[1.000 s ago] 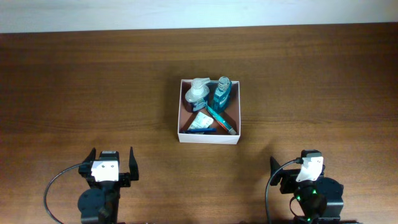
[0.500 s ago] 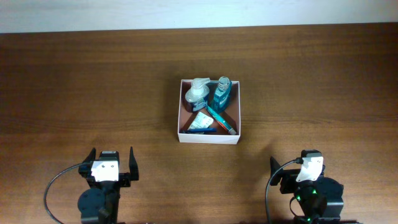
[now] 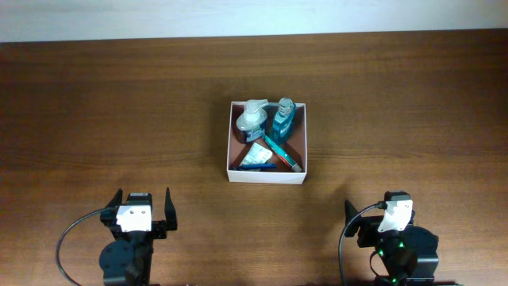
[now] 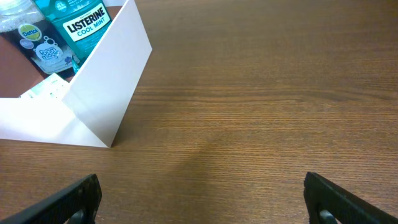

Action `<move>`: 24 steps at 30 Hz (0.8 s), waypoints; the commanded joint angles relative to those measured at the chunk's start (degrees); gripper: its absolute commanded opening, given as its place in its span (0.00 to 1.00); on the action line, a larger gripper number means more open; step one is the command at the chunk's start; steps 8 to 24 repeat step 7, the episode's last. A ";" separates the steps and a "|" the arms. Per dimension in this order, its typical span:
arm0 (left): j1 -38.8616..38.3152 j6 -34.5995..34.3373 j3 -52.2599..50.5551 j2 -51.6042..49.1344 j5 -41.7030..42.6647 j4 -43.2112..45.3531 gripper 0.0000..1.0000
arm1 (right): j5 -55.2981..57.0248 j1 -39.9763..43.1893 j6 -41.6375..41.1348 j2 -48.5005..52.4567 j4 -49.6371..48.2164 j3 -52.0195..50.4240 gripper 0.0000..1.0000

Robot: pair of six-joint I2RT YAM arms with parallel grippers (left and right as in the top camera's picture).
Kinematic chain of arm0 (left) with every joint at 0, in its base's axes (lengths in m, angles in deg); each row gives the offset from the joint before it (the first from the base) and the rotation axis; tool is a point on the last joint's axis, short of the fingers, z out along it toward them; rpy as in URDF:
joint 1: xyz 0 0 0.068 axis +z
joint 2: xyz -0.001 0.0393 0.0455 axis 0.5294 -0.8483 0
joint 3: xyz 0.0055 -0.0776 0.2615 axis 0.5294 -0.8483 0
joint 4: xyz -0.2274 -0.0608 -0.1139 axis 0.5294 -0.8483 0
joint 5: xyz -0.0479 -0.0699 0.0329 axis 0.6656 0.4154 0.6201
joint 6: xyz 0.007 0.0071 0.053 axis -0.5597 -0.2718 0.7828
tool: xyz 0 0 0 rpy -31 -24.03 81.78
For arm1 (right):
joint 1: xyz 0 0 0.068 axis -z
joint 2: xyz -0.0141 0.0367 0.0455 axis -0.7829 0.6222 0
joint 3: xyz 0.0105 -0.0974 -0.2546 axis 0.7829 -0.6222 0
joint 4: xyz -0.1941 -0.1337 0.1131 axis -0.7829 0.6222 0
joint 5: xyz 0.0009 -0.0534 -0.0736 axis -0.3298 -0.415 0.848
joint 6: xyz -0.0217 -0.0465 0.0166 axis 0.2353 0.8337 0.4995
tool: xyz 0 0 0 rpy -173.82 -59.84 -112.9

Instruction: Pack container

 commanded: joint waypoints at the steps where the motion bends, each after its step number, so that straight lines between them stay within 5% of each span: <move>1: -0.02 0.94 -0.48 0.76 -0.37 0.22 1.00 | -0.74 0.42 0.35 -0.48 -0.17 -0.26 0.99; 24: -0.02 0.96 -0.48 0.76 -0.37 0.22 1.00 | -0.72 0.42 0.35 -0.48 -0.17 -0.26 0.99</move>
